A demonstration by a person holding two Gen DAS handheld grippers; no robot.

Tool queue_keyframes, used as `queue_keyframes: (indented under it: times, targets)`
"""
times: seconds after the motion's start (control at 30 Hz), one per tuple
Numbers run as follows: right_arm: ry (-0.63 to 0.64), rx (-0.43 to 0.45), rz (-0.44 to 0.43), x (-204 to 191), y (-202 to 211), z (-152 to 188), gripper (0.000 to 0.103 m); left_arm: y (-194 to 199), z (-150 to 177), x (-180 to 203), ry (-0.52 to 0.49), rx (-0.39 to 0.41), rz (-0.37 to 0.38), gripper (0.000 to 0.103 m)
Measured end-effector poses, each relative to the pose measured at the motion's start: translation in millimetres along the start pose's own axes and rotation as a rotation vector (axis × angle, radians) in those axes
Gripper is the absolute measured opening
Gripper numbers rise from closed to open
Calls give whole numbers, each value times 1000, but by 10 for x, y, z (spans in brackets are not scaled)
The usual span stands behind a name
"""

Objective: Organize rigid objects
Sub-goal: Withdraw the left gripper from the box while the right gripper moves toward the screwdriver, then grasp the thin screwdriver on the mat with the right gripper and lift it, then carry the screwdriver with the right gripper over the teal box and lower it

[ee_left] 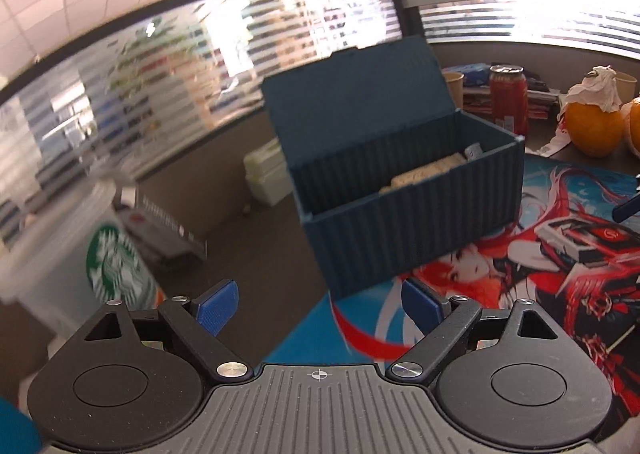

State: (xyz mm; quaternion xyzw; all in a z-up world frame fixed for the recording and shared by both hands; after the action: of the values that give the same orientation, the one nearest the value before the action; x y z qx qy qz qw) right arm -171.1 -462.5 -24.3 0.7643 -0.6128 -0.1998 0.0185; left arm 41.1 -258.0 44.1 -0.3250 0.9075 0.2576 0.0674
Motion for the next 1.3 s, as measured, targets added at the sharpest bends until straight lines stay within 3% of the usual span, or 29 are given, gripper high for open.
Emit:
queue_keyframes:
  times: [0.13,0.2,0.27,0.57,0.67,0.9,1.17,1.3]
  targets:
    - [208,-11,-33,-431,25,73,99,56,231,-54,62,-20,-8,91]
    - [243,-28,-39,-534,24,107,87,73,313,-91,107,-29,-11,91]
    - [256,-49,-44,-582,10,131,58,92,372,-137,149,-31,-17,91]
    - [372,-159,-43,-736,-1,329,13,219,612,-236,256,-8,-46,91]
    - [415,-183,-39,-800,-15,338,10,249,707,-274,315,-7,-47,91]
    - [367,-198,-36,-735,-103,108,10,333,895,-325,400,4,-82,92]
    - [441,-110,-79,-704,-263,-726,10,364,1016,-337,401,-18,-116,98]
    - [488,-94,-71,-574,-583,-1141,10,389,1045,-382,424,-17,-125,100]
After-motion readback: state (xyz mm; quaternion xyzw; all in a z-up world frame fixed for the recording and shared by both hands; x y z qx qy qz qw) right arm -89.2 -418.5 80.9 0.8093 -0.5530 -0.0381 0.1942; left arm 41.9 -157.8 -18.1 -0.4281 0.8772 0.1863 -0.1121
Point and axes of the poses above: each gripper's, at about its wrist camera, not at the fingertips, and y roughly against the way its jaws point, x to its right, z to its underside, the point moved 7 cm from there along -y, roughly the way its jaws point, and after that the axes turned 9 degrees about x, right-handed, at the moved point
